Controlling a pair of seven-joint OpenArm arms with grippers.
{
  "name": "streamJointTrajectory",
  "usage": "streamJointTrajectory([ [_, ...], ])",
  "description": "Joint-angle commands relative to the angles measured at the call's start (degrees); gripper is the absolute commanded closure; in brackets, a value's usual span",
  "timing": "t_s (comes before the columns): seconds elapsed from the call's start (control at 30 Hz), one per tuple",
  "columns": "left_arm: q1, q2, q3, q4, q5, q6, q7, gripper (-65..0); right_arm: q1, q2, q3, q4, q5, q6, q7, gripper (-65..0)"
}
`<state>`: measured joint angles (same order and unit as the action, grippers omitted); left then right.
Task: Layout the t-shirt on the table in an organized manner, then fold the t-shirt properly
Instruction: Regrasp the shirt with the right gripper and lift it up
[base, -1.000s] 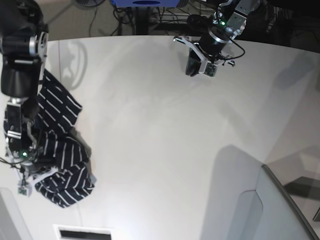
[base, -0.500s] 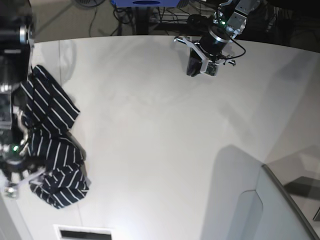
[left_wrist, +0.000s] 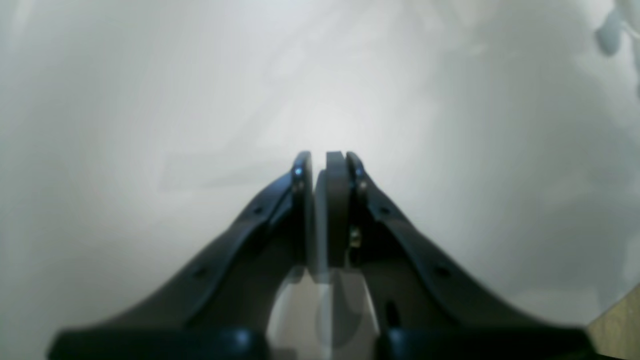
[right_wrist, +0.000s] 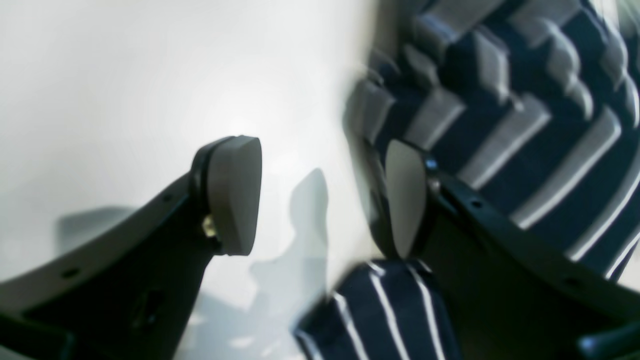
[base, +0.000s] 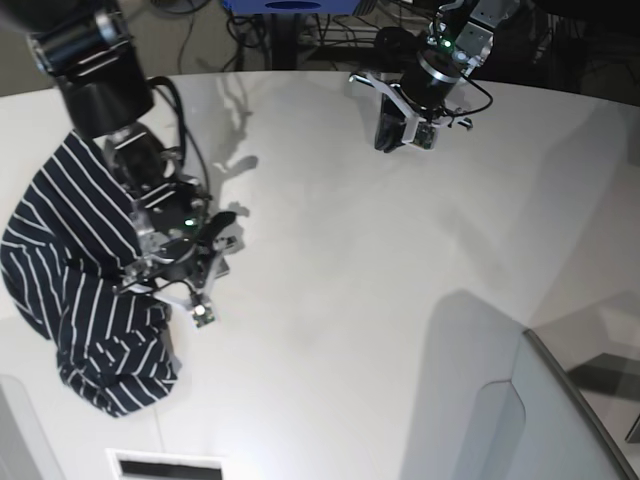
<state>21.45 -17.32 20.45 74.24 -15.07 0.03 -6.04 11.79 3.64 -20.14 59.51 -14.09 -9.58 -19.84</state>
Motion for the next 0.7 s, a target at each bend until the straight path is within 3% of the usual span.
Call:
streamJointTrajectory([
  [0.0,0.8,-0.5,0.1,-0.3,-0.1,0.3,3.5,-5.8,1.6,0.4,1.4,0.8,-2.7,-2.2,1.2,-36.0],
  [0.1,0.9,-0.5,0.1,-0.3,-0.1,0.3,3.5,-5.8,1.9,-1.1,2.2,-0.5,-8.2,-3.0,1.2,-36.2],
  [0.43,0.9,-0.3,0.1,-0.3,-0.1,0.3,3.5,-5.8,8.3,-1.2,2.2,-12.4,-8.6,-3.4,2.2,-34.4],
  [0.5,0.9,-0.3,0.1,-0.3,-0.1,0.3,3.5,-5.8,9.0,-1.0,2.2,-14.4,-8.6,-3.4,3.9,-23.3],
  [0.57,0.9,-0.3,0.1,-0.3,-0.1,0.3,3.5,-5.8,9.4,-1.1,2.3,-15.2,-8.5,-3.4,4.1,-5.3],
  [0.6,0.9,-0.3,0.1,-0.3,-0.1,0.3,3.5,-5.8,9.4,-1.2,2.3,-15.2,-8.5,-3.4,4.1,-0.5],
  [0.67,0.9,-0.3,0.1,-0.3,-0.1,0.3,3.5,-5.8,9.2,-1.6,2.3,-14.9,-8.5,-3.1,4.1,-0.8],
])
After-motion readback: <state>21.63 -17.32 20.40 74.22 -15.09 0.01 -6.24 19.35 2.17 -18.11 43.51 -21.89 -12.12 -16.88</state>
